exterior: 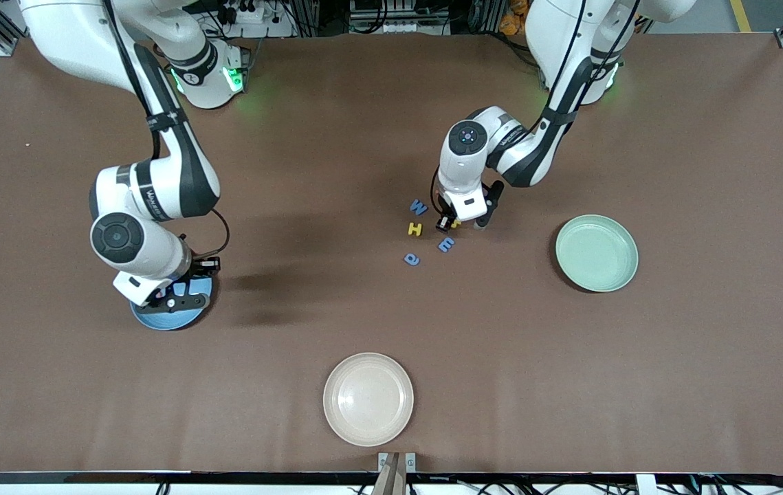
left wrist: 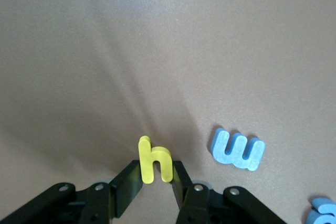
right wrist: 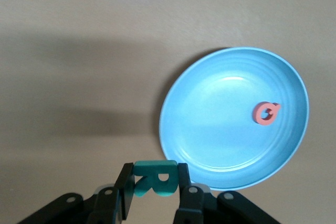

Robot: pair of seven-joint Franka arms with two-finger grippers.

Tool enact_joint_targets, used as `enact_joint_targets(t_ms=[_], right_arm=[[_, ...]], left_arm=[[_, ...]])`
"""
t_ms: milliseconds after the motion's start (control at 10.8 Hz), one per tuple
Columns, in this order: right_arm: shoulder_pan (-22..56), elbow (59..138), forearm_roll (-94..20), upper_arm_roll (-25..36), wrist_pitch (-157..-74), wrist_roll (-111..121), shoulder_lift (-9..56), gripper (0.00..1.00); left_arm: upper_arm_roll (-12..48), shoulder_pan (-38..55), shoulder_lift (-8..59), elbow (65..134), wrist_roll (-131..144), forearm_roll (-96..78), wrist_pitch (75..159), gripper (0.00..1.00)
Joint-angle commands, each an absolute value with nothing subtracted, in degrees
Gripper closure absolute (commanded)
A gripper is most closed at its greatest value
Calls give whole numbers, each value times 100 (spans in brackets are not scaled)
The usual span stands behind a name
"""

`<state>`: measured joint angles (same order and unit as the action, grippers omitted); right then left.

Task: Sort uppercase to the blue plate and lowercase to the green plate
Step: 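Carry the teal R onto the blue plate and release with the right gripper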

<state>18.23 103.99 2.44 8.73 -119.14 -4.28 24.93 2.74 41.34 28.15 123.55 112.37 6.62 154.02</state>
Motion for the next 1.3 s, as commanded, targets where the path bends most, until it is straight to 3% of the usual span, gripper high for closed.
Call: enact_joint_targets(t_ms=[0,186,465,558,651,929,1208], right_arm=[[1670,10433,281,931,-11927,-194,2575,99],[1565,10433,500,1002,-11979,-132,2689,88],[1450,10433,677,1037,-12023,-132,2742,58],[1433,10424,677,1046,-12041,-141,2733,21],[1415,10424,677,1081,-12041,-141,2725,0],[1415,10415,607,1133,-12015,-202,2279,0],[1888,10223,589,1134,-11788,-647,2074,0]], left_arm=[[229,4114,2752,12366,11225,905,15286,91],[237,3904,2454,12357,10726,914,14838,95],[272,3403,1926,12375,9540,923,14021,100],[281,3184,1742,12401,9014,923,13766,100],[299,2903,1540,12419,8330,923,13424,100],[526,1613,1047,12507,6002,870,12684,100],[624,364,1028,12674,3997,800,12656,100]])
